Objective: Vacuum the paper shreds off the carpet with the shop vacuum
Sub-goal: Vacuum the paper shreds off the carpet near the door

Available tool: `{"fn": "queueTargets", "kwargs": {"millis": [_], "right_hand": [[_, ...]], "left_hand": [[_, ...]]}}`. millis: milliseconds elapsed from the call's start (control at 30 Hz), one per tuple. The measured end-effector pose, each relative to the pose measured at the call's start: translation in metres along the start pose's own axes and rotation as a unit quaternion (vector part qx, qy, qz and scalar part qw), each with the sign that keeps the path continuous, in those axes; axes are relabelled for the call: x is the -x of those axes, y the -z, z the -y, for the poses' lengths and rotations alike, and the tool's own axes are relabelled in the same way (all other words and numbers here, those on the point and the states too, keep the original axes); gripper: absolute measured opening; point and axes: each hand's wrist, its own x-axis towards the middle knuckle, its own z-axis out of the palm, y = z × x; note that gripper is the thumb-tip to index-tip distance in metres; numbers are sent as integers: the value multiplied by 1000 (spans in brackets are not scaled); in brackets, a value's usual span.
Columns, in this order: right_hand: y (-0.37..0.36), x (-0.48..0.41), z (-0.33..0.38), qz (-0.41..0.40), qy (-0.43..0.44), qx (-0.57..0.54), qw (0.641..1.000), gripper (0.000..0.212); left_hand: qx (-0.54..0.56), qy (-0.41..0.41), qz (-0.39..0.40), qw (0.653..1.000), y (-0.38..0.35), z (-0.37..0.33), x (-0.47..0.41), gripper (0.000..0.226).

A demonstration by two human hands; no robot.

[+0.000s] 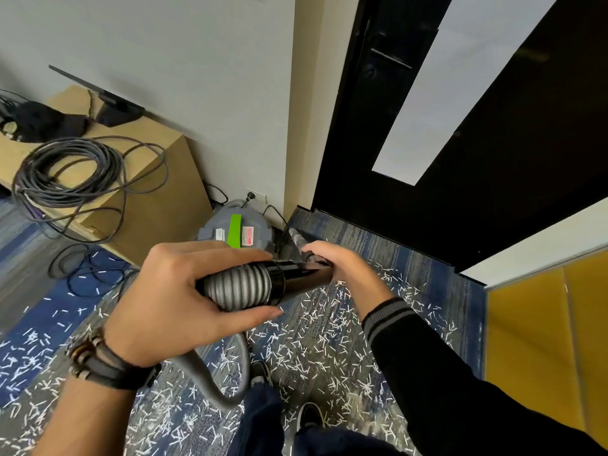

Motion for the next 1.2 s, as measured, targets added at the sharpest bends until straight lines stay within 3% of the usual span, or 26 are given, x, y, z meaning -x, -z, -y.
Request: {"fn": "queueTargets", "kwargs": {"millis": [300,467,567,767,867,933,1000,1033,1100,1200], "right_hand": [[1,-19,40,4,-14,-1,1000,19],[10,-16,49,42,0,98,994,11],[8,-12,53,59,10,95,994,6],[0,-10,49,58,17,64,996,19],[5,5,32,57,92,-13,994,34],[2,23,27,18,194,-118,974,42],[2,25,29,73,229,-194,951,38],[2,17,32,83,211,-211,951,34],[-1,1,45,22,137,-126,982,29],[-6,-31,49,17,73,-76,994,24]], "left_hand": [[3,-4,14,1000,10,28,-35,59],[20,-37,6,999,24,30,-50,59],[12,-47,-2,999,37,32,-62,59],[13,-52,29,998,35,36,-69,59],[12,-68,26,997,31,36,-67,60],[2,-79,27,997,28,37,-70,60],[-10,-74,33,997,23,43,-76,59],[-16,-69,41,997,20,48,-80,59],[-12,-54,55,997,14,58,-87,58],[0,-32,74,997,10,74,-91,57]]}}
